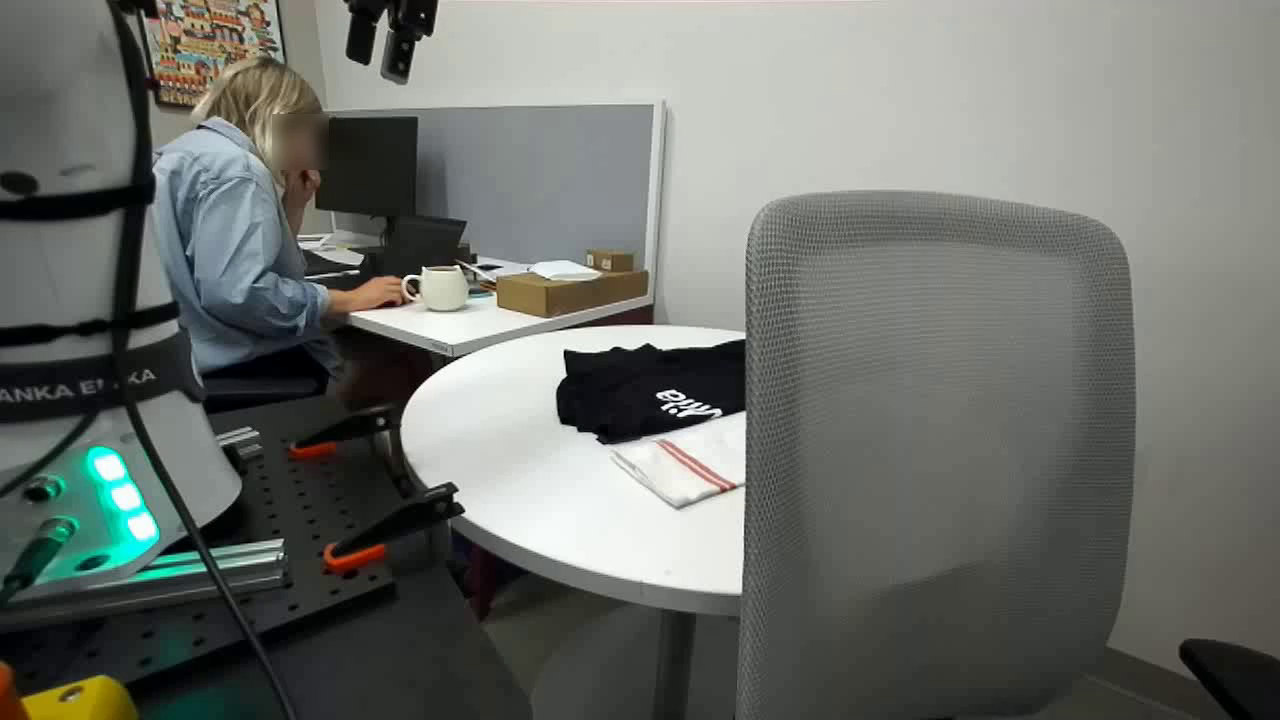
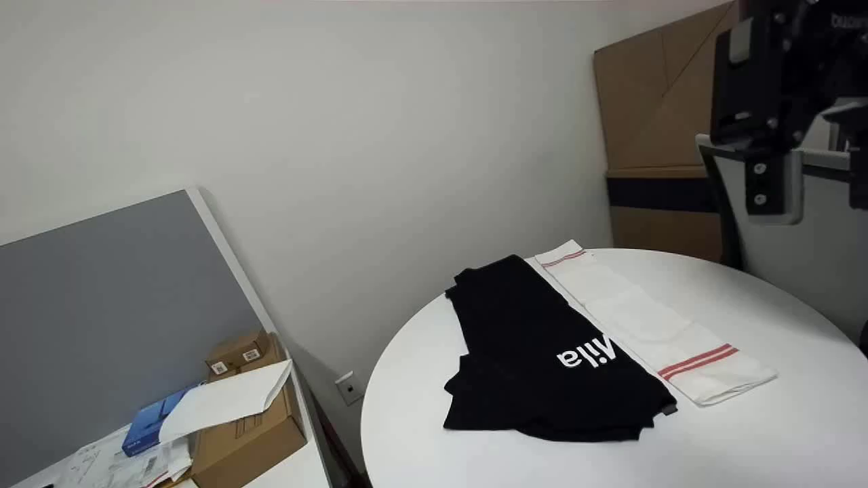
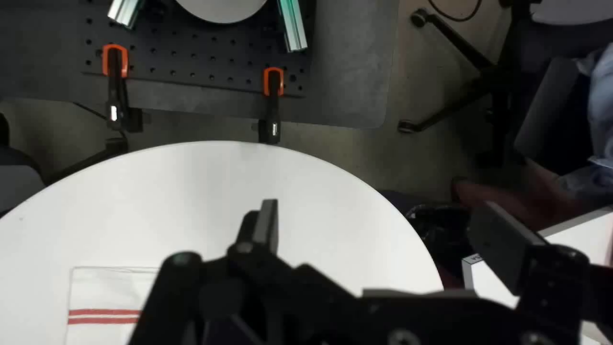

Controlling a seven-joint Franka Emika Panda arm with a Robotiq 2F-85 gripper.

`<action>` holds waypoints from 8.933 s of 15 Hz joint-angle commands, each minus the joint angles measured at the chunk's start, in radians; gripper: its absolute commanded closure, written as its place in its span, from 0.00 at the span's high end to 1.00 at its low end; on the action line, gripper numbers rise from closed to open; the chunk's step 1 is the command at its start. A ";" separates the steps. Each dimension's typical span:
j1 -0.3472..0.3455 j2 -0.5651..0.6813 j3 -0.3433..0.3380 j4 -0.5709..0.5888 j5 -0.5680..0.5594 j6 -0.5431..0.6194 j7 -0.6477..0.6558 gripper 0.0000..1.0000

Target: Unfold the black t-shirt, hang the t-shirt on the backrest of the grey chair, fold the red and white towel three times over

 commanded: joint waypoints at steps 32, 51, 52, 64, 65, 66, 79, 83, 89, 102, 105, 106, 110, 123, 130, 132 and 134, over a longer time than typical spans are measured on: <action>0.052 0.860 0.223 0.273 -0.502 0.764 -0.047 1.00; 0.187 1.318 0.184 0.502 -0.742 0.828 0.052 1.00; 0.195 1.343 0.177 0.517 -0.754 0.827 0.061 1.00; 0.266 1.512 0.134 0.645 -0.773 0.821 0.101 0.63; 0.269 1.518 0.131 0.648 -0.772 0.823 0.103 0.57; 0.272 1.525 0.127 0.651 -0.772 0.825 0.106 0.56; 0.306 1.524 0.118 0.651 -0.768 0.828 0.134 0.00; 0.305 1.477 0.124 0.636 -0.762 0.823 0.126 0.01; 0.293 1.426 0.130 0.622 -0.753 0.818 0.125 0.34; 0.293 1.432 0.138 0.610 -0.742 0.800 0.122 0.54; 0.286 1.433 0.158 0.608 -0.702 0.770 0.107 0.76; 0.288 1.438 0.160 0.609 -0.697 0.766 0.110 0.84; 0.292 1.457 0.161 0.618 -0.698 0.775 0.124 0.95; 0.281 1.509 0.150 0.632 -0.637 0.944 0.141 0.67; 0.290 1.511 0.118 0.624 -0.642 0.997 0.158 0.20; 0.293 1.498 0.116 0.619 -0.644 0.998 0.159 0.05; 0.296 1.482 0.115 0.610 -0.648 0.999 0.159 0.00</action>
